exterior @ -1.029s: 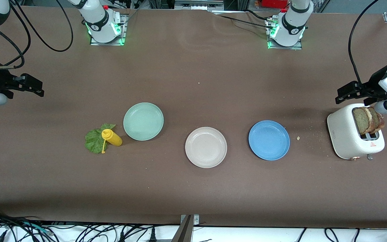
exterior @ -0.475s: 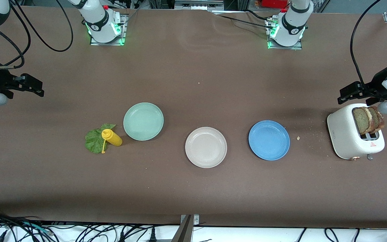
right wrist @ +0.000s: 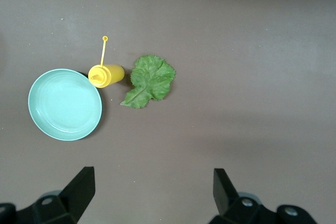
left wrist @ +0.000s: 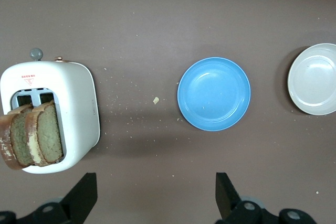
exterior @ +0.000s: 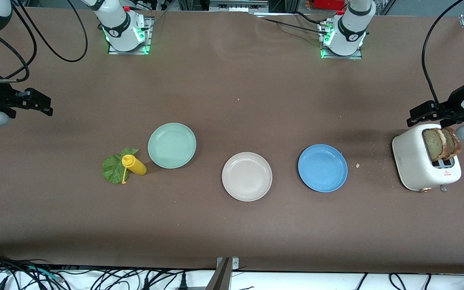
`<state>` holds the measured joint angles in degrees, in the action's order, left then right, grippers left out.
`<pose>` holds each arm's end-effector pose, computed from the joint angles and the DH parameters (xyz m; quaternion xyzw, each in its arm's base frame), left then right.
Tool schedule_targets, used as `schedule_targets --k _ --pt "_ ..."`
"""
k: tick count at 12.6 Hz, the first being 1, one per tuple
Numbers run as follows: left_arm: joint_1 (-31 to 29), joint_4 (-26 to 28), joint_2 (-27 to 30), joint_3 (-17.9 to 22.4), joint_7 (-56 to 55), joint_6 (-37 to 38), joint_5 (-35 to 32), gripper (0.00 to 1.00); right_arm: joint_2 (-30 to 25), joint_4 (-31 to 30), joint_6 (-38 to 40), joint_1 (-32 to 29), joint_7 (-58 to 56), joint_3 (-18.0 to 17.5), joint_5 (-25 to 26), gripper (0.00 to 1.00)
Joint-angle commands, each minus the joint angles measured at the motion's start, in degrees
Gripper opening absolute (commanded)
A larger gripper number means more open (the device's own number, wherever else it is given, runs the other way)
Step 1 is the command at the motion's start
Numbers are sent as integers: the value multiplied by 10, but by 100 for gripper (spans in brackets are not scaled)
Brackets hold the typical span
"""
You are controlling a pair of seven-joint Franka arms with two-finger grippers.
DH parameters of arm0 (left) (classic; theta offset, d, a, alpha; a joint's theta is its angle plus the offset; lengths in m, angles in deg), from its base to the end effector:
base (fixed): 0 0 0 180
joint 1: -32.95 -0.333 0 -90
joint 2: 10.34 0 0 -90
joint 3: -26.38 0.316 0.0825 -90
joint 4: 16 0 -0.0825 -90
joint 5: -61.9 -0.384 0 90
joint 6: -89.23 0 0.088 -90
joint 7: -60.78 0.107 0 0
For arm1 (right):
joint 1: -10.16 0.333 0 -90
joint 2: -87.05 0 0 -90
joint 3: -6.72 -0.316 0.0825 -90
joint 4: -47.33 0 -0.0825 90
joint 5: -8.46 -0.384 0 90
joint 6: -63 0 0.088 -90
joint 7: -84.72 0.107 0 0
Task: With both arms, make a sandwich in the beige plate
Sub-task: 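Move the left gripper over the toaster toward the bread slices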
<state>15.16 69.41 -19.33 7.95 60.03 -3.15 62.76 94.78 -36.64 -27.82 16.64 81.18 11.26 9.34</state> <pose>0.6024 0.0061 0.5796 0.9994 0.0029 -0.0140 0.0321 0.5964 0.0218 0.5980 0.9987 0.0483 -0.0076 0.0129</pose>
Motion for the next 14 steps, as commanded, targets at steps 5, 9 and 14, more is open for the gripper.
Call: schedule_targets --k 5,9,14 --pt "-6 -4 -2 -2 12 7 -7 98 0 11 6 0 5 1 -8 100" --pt "-8 -1 -7 -1 10 10 -35 99 0 11 6 0 5 1 -8 100" --pt "-56 -6 -44 -1 20 6 -35 99 0 12 6 0 5 1 -9 100"
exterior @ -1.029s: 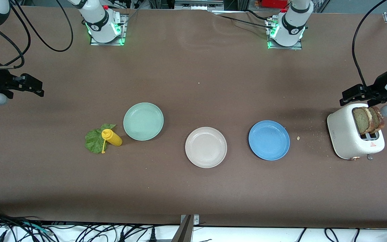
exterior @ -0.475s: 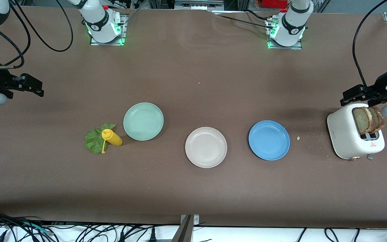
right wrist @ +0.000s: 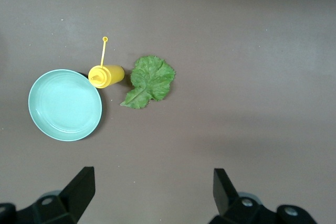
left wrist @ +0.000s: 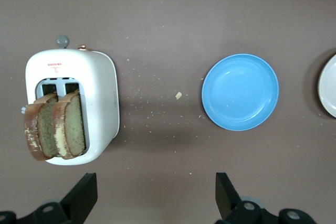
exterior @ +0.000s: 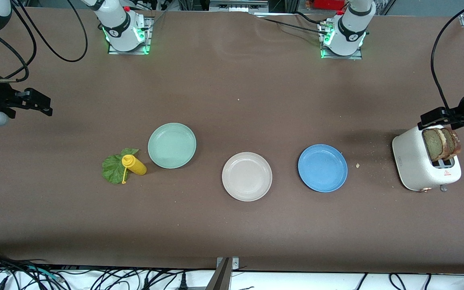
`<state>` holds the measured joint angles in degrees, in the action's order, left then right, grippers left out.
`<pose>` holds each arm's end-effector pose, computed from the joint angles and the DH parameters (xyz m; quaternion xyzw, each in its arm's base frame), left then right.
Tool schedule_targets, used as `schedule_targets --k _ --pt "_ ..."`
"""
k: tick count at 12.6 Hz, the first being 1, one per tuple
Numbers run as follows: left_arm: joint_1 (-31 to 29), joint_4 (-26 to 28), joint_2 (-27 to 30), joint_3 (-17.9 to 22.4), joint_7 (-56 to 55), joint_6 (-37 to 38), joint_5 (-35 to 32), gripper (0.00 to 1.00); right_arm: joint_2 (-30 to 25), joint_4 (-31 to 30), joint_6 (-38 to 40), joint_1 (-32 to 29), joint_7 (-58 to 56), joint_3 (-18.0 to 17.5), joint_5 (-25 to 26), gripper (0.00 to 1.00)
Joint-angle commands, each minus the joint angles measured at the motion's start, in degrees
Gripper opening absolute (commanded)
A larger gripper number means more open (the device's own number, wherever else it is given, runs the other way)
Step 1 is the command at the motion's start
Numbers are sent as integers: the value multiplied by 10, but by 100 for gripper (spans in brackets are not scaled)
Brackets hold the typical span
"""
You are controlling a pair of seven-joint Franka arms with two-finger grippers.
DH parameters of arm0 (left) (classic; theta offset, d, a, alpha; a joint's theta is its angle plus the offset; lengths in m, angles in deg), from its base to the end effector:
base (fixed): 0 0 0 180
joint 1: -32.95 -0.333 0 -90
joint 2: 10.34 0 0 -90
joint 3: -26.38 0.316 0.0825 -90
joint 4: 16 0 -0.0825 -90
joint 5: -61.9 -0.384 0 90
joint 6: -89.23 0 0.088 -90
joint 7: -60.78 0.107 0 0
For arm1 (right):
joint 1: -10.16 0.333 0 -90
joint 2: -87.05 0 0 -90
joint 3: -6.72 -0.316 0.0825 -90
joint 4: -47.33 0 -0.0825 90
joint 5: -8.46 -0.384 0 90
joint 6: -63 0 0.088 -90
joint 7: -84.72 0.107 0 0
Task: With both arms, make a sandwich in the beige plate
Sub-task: 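Move the left gripper over the toaster toward the bread slices, then grasp a bread slice with the left gripper and lift it out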
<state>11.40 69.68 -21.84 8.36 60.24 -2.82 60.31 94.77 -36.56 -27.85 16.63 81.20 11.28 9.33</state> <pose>0.6087 0.0576 0.5510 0.9984 0.0361 -0.0394 0.0181 0.5964 0.0216 0.5988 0.9988 0.0478 -0.0066 0.0128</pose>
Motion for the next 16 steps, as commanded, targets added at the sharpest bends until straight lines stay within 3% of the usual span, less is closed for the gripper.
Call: schedule_targets --k 1,5,8,16 --pt "-26 -9 -30 -5 33 3 -10 99 0 11 6 0 5 1 -9 100" --pt "-67 -8 -71 -3 71 -38 -17 99 -1 11 7 0 5 1 -10 100" --pt "-66 -5 -105 -3 64 -43 -86 98 0 11 4 0 4 1 -10 100" --pt "-78 12 -143 -2 68 -22 -125 84 -1 13 2 2 5 -2 -10 100"
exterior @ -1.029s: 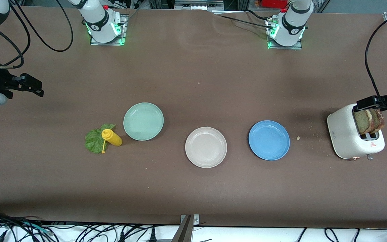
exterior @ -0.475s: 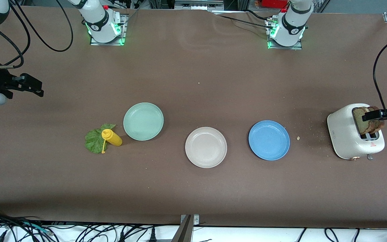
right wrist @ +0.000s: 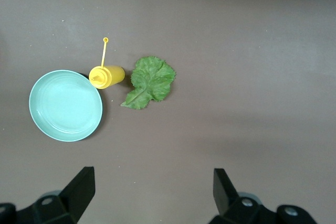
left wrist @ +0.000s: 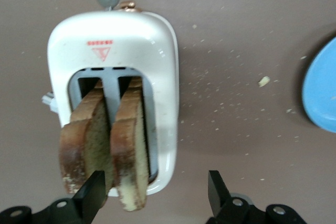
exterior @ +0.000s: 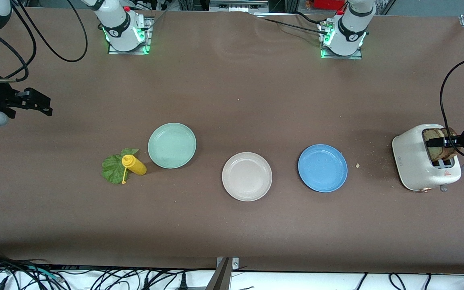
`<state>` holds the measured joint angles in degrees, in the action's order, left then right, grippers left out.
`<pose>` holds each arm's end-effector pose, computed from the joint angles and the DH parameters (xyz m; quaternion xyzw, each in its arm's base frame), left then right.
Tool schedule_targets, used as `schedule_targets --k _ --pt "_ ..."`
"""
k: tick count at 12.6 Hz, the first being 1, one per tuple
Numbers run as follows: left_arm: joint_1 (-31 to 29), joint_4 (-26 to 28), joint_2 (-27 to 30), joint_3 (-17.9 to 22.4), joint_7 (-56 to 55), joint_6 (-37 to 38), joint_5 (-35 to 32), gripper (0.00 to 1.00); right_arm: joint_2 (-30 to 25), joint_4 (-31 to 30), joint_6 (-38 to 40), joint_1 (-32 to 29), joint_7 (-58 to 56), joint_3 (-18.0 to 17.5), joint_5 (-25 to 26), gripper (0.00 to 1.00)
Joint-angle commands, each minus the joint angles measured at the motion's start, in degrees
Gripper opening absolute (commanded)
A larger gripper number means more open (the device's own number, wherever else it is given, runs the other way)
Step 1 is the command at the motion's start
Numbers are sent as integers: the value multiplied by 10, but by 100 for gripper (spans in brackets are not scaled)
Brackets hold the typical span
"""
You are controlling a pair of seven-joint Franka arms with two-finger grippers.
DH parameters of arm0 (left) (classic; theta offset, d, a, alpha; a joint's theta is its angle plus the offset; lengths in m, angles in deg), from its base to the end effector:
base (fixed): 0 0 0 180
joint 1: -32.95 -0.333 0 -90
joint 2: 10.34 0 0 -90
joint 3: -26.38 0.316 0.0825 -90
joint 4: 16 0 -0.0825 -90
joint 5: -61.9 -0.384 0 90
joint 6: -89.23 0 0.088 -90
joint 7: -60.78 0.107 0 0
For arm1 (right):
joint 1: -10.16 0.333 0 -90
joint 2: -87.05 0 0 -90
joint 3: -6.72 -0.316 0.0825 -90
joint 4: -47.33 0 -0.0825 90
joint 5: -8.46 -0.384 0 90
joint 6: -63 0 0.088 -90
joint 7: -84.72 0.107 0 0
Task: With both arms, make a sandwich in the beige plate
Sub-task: 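Grasp a bread slice with the left gripper and lift it out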
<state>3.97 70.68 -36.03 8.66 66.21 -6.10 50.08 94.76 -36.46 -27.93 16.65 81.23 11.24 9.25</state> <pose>0.6275 0.1732 0.3949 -0.9895 -0.0319 0.1401 0.0127 0.5966 0.0223 0.5999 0.9988 0.0481 -0.0049 0.0121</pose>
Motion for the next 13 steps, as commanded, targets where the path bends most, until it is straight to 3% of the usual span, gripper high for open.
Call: schedule_targets --k 1,10,11,13 --pt "-4 2 -4 -5 7 12 -22 78 -1 13 2 6 4 -2 -8 100" --pt "-13 1 -22 0 7 12 -23 73 -1 21 -9 26 3 -2 -7 100" --pt "-13 2 -22 0 7 12 -23 67 -1 21 -10 26 3 -1 -7 100" --pt "-13 1 -23 1 6 12 -23 43 -2 21 -9 27 4 -2 -8 100"
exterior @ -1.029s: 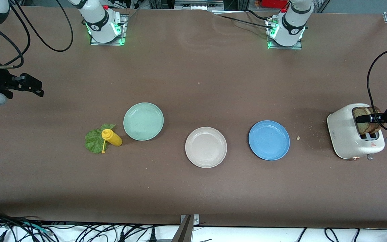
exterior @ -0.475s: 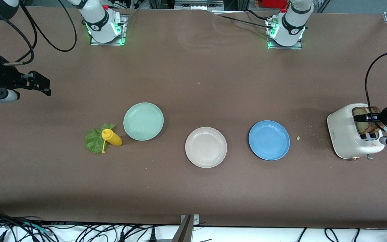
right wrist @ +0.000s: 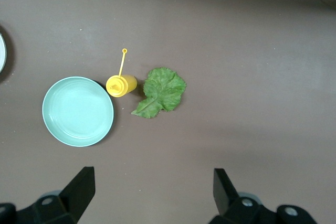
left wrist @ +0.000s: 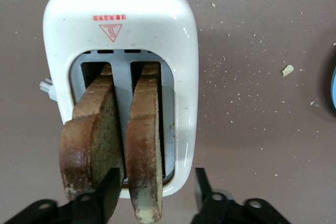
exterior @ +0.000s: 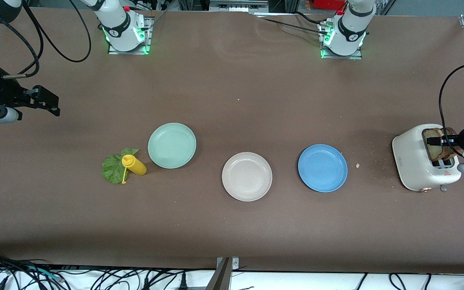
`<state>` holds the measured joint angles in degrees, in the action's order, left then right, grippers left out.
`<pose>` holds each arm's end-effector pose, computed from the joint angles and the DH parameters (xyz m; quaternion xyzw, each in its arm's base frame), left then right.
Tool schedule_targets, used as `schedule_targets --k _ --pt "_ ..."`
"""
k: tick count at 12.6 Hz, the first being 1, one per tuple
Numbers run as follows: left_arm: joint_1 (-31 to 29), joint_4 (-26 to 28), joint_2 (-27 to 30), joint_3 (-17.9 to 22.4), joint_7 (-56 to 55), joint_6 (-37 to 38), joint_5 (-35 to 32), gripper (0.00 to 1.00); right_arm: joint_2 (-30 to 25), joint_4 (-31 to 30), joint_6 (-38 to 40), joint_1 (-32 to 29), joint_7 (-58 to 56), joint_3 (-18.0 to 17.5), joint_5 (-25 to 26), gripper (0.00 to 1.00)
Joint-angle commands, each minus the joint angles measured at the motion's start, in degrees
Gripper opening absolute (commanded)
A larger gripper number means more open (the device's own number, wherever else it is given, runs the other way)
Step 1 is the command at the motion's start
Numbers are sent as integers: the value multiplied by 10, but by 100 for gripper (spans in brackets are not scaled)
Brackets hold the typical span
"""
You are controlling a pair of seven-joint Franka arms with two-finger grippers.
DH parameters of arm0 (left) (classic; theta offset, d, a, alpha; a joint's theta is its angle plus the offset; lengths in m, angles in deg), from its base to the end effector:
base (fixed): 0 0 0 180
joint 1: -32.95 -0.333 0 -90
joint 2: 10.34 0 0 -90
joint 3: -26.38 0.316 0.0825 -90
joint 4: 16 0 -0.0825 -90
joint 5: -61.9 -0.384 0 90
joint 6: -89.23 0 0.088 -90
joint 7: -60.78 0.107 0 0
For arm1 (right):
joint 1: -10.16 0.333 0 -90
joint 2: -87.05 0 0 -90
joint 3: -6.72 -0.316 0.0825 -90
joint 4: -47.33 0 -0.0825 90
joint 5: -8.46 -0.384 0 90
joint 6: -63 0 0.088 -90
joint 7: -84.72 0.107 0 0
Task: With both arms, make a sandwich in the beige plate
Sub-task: 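Grasp a bread slice with the left gripper and lift it out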
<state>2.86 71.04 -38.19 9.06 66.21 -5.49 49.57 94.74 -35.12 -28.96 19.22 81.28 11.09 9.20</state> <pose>0.6219 0.1900 0.3674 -0.9852 -0.0416 0.1663 0.0066 0.5973 0.0509 0.6128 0.9973 0.0714 0.0162 0.0114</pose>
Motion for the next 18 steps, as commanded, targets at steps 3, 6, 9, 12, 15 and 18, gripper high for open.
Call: schedule_targets --k 3,6,9,12,15,18 --pt "-1 -3 0 -3 6 6 -46 10 -4 7 6 3 2 0 -7 100" --pt "1 -17 5 -5 12 6 -49 0 -4 6 10 3 1 6 -5 100" --pt "3 -34 37 -26 11 30 -43 0 -2 6 20 2 1 6 0 100" --pt "4 -103 54 -66 7 107 -22 0 0 4 21 -1 0 6 2 100" --pt "8 -140 54 -100 -56 139 61 0 0 4 17 3 2 5 1 100" --pt "65 -135 36 -138 -201 135 116 0 5 5 7 3 2 4 0 100"
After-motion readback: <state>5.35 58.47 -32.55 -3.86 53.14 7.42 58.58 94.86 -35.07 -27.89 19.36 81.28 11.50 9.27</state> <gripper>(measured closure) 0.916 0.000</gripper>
